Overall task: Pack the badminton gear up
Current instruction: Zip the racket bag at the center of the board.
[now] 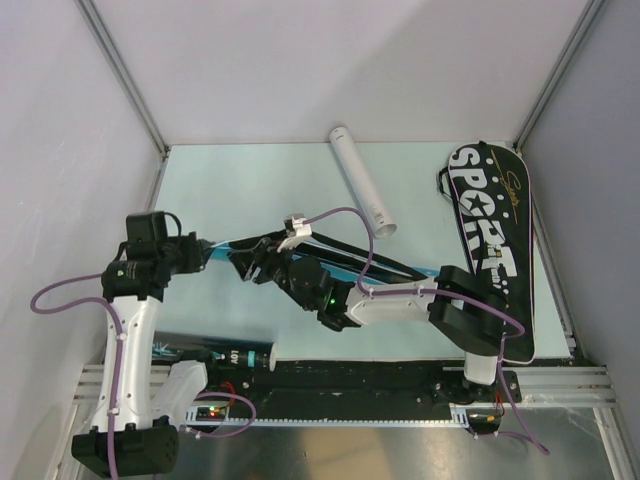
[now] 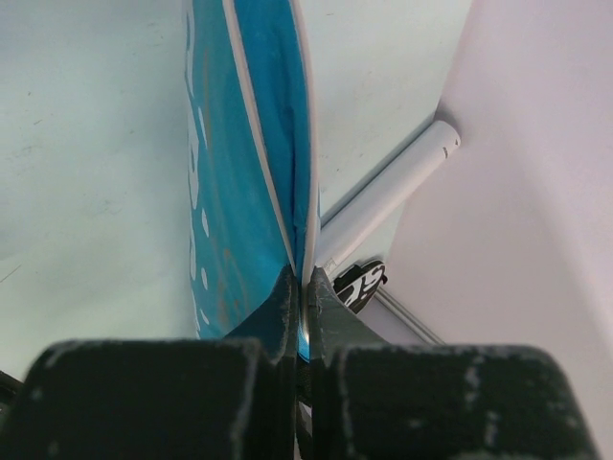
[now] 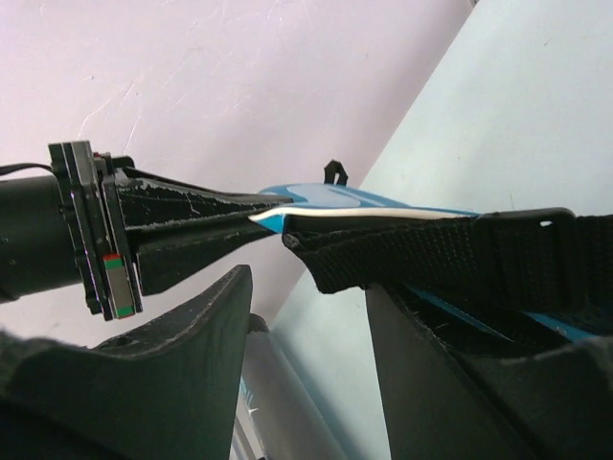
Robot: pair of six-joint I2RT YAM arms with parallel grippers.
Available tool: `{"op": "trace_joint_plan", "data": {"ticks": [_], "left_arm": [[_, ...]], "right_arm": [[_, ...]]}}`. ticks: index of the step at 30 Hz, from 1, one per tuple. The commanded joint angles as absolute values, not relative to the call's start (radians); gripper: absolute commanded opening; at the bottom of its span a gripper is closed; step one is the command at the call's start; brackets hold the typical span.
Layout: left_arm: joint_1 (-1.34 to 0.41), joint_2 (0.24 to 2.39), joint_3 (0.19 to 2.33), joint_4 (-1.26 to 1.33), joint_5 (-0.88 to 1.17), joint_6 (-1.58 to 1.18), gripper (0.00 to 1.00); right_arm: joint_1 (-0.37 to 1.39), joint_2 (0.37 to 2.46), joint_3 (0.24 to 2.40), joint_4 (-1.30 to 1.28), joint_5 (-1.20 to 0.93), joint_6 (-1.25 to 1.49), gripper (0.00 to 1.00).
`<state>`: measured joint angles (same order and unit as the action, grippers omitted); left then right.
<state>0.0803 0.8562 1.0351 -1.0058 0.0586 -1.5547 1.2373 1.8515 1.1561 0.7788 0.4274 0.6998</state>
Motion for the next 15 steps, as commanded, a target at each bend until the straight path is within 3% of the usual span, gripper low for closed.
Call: {"op": "trace_joint_plan", "data": {"ticks": [1,8,15], "left_arm": [[0.073,0.838,1.030,-1.025,0.093,-1.560,0.00],[0.072,0.833,1.041,-1.024,0.093,-1.562,0.00],[0.072,0.826,1.035,-1.025,0.094,-1.566,0.00]], "right_arm": [[1.206,1.852,1.207,0.871,0.458,0.681,0.55],[1.196,1.856,1.212,0.824,0.473,0.728,0.49],[1.197,1.855,1.212,0.794,0.470,0.732,0.24]]}}
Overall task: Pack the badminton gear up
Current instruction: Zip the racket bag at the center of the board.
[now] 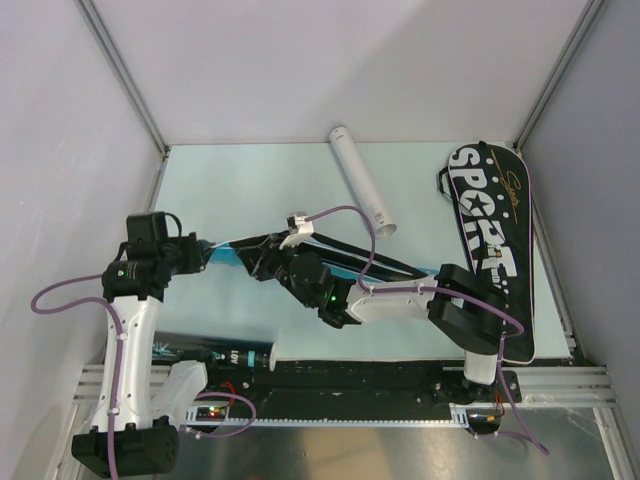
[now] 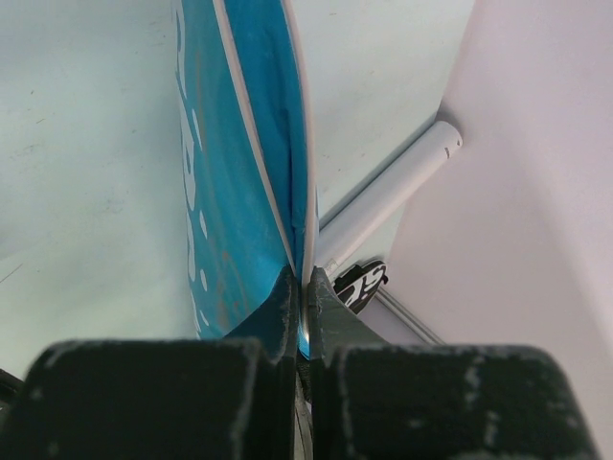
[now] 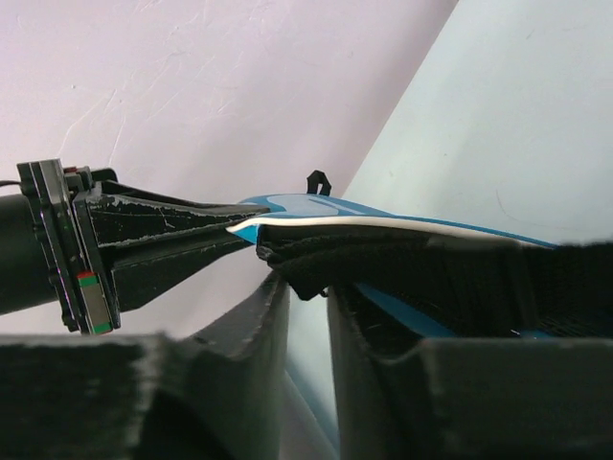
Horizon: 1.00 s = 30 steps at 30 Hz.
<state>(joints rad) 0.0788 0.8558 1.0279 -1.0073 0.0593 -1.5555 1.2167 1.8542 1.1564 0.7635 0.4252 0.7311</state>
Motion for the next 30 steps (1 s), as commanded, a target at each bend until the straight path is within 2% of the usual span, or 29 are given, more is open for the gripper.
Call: {"op": "trace_joint_plan", "data": {"ticks": [1,2,3,5,13,20,30], "left_arm": [[0.071,0.827,1.036,-1.025,0.093,-1.567,0.00],[0.072,0.827,1.040,-1.025,0.093,-1.567,0.00],[0.072,0.829,1.042,-1.025,0.092,-1.566,0.00],[0.072,0.831,1.051,-1.024,0.079,-1.563,0.00],[0.072,0.851,1.082,-1.026,-0.027,-1.562,0.00],[0.071,0.871,1.117,-1.040,-0.194,-1.485,0.00],[0.071,0.936,1.145,-1.040,-0.253,-1.383,0.00]], "right_arm": [[1.197,1.854,1.211,0.790,0.470,0.729,0.19],[1.196,1.852,1.210,0.785,0.468,0.726,0.09],[1.197,1.849,1.206,0.782,0.464,0.722,0.05],[1.198,1.838,1.195,0.778,0.461,0.711,0.01],[1.187,1.763,1.081,0.758,0.439,0.684,0.00],[1.129,1.691,1.004,0.688,0.283,0.615,0.00],[1.096,1.645,0.997,0.498,0.076,0.521,0.00]]}}
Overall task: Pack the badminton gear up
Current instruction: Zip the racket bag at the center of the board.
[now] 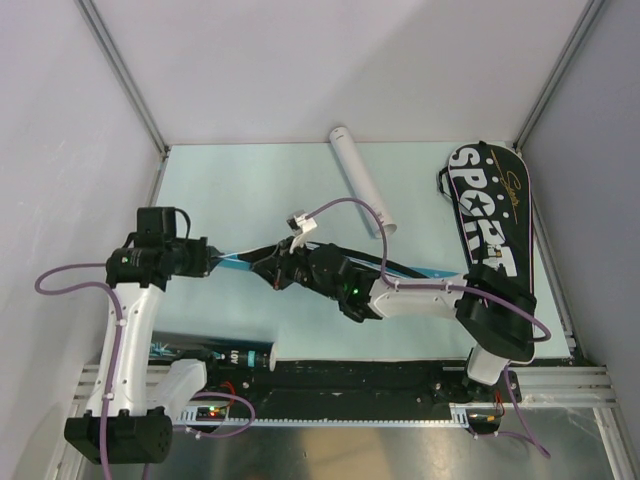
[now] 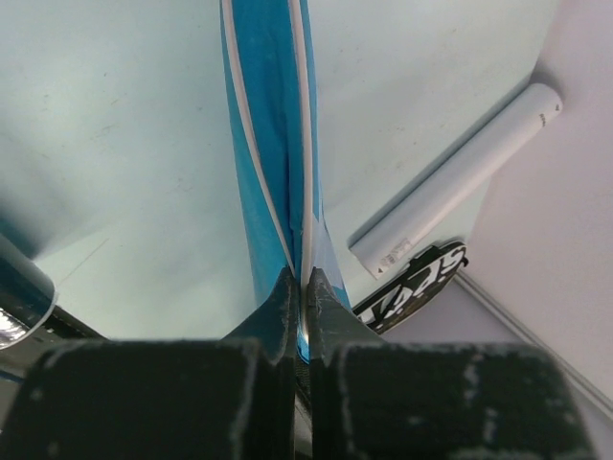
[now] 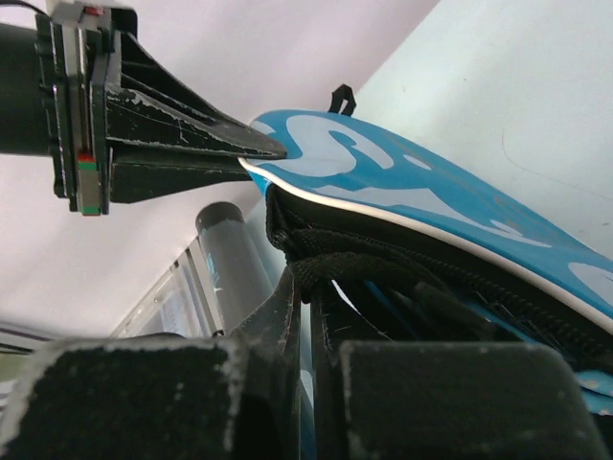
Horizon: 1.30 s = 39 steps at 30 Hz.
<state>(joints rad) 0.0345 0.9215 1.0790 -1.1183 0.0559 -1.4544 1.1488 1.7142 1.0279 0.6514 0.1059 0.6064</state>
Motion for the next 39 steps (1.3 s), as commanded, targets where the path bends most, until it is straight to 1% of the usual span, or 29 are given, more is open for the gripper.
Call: {"op": "trace_joint_plan", "data": {"ticks": [1,4,8,14,18,28,34,39], "left_arm": [[0.071,0.941,1.151,-1.040,-0.262,-1.371,0.00],[0.072,0.951,1.165,-1.040,-0.277,-1.343,0.00],[0.071,0.955,1.167,-1.039,-0.273,-1.329,0.00],[0.071,0.961,1.182,-1.040,-0.300,-1.317,0.00],[0.069,0.971,1.189,-1.040,-0.300,-1.312,0.00],[0.068,0.974,1.186,-1.040,-0.281,-1.311,0.00],[0.069,0.982,1.199,-1.040,-0.326,-1.314,0.00],[0.072,1.004,1.238,-1.041,-0.393,-1.299,0.00]], "right_arm": [[1.093,1.641,0.997,0.472,0.060,0.508,0.00],[1.080,1.630,0.997,0.392,0.021,0.489,0.00],[1.087,1.611,0.997,0.351,0.020,0.473,0.00],[1.106,1.584,0.997,0.237,0.131,0.466,0.00],[1.109,1.560,0.993,0.160,0.141,0.454,0.00],[1.118,1.486,0.950,0.113,0.109,0.436,0.00],[1.125,1.429,0.913,-0.005,0.237,0.522,0.00],[1.125,1.330,0.849,-0.237,0.448,0.659,0.00]]}}
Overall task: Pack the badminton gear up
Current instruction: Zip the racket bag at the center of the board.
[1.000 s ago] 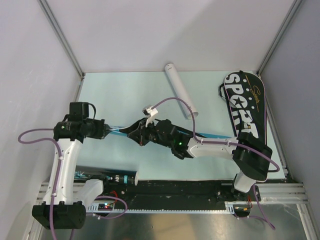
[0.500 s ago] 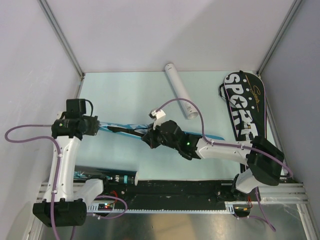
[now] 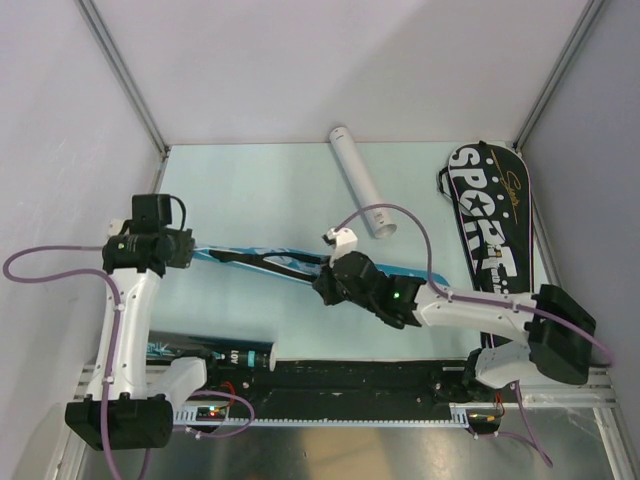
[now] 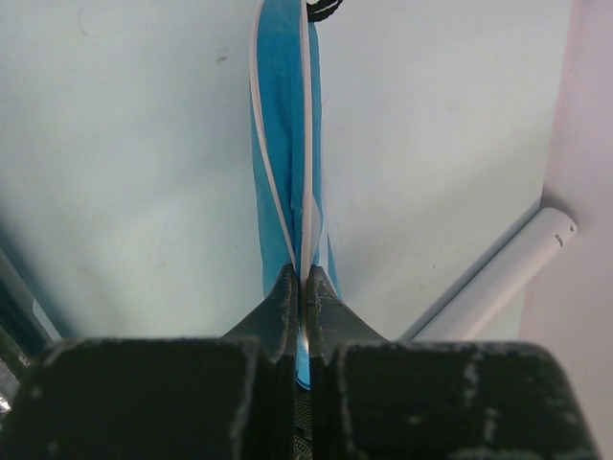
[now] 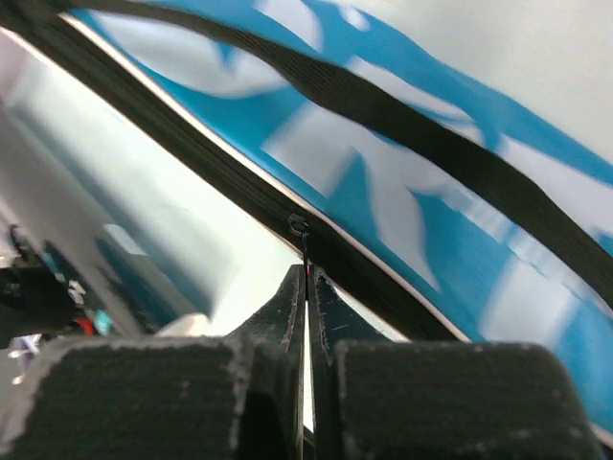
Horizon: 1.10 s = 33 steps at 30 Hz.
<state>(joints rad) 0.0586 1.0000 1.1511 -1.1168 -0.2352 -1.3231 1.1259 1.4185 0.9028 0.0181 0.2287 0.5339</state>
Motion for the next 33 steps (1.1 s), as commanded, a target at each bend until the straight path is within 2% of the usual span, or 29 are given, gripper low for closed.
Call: {"op": "trace_joint_plan", "data": {"ticks": [1,6,12,16,21,27,33], "left_arm": [[0.075,1.009,1.245,-1.041,-0.408,-1.298,0.00],[0.101,1.035,1.271,-1.041,-0.453,-1.298,0.00],[0.144,1.073,1.336,-1.044,-0.537,-1.276,0.00],[0.174,1.091,1.368,-1.050,-0.554,-1.254,0.00],[0.212,1.103,1.378,-1.052,-0.519,-1.231,0.00],[0.216,1.116,1.368,-1.048,-0.490,-1.191,0.00],[0.213,1.183,1.423,-1.020,-0.524,-1.121,0.00]], "right_arm": [[1.122,1.302,0.834,-0.292,0.492,0.706,0.00],[1.018,1.130,0.693,-0.558,0.611,0.920,0.00],[0.752,0.903,0.549,-0.654,0.608,0.976,0.00],[0.595,0.815,0.520,-0.638,0.611,0.953,0.00],[0.471,0.842,0.452,-0.472,0.537,0.910,0.00],[0.467,0.928,0.387,-0.268,0.400,0.833,0.00],[0.572,0.810,0.395,-0.312,0.334,0.769,0.00]]}}
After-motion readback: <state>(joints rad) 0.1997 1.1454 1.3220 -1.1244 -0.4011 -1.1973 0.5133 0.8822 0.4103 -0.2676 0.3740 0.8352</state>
